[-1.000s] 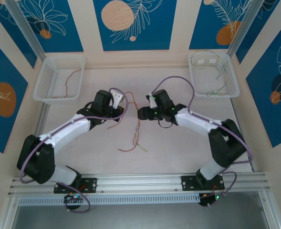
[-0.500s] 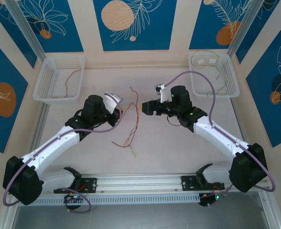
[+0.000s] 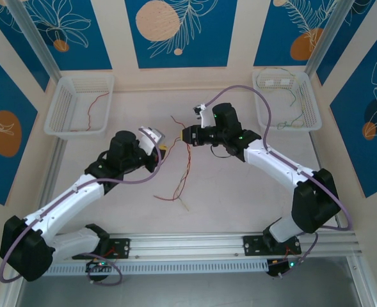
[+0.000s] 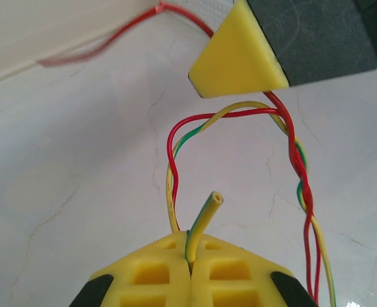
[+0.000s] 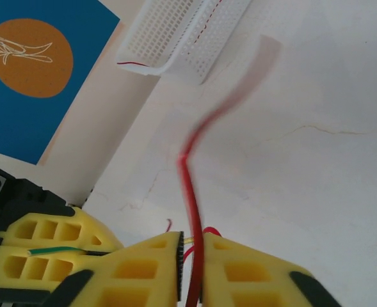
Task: Untangle the cables
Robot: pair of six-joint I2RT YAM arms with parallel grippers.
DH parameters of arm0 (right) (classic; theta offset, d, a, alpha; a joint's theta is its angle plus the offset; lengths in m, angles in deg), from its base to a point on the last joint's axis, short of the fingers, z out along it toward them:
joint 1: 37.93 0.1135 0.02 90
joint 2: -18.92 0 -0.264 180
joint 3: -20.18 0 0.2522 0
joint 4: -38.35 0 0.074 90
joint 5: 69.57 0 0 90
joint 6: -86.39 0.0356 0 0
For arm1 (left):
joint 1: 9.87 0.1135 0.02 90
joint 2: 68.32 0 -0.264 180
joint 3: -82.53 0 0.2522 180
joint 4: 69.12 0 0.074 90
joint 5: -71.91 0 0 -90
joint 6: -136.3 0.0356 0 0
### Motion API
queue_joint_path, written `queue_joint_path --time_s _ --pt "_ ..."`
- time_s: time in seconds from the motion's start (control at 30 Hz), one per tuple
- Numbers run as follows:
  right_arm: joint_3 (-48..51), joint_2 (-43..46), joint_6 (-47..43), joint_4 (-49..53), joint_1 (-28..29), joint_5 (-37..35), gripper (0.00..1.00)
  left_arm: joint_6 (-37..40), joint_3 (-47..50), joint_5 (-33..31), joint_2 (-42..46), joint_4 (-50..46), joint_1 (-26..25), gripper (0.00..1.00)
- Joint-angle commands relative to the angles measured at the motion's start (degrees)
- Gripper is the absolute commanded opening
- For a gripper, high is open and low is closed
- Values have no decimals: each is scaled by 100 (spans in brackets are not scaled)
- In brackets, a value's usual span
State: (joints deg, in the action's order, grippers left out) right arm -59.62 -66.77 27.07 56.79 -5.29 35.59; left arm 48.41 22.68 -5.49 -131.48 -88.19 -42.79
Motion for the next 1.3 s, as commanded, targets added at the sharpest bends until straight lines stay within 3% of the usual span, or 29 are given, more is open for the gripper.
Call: queue_joint_path --time_s 0.0,0.07,0.3,0.5,0.7,0.97,1.13,1.27 --pt "-213 151 -47 261 25 -267 7 62 164 -267 49 127 -82 0" --pt "-188 279 -146 354 23 -398 0 50 269 -427 2 232 -82 0" --pt "164 994 -263 612 -269 -664 0 -306 278 -2059 -444 218 -34 0" --pt "624 1656 -114 920 -955 -644 0 -661 222 -2742 -506 51 180 0" --pt "1130 2215 -69 1201 -1746 -681 0 -930 345 -2798 -258 -21 608 0" --pt "1243 2634 -266 1605 -2067 -1050 0 -1071 483 -2775 -42 -157 1136 0" --pt "1072 2774 -324 2109 -2266 -1728 0 -1260 580 -3086 47 -242 1387 0" --pt "1015 2935 -308 2311 -2616 -1745 0 -1458 786 -2971 167 -117 1628 0"
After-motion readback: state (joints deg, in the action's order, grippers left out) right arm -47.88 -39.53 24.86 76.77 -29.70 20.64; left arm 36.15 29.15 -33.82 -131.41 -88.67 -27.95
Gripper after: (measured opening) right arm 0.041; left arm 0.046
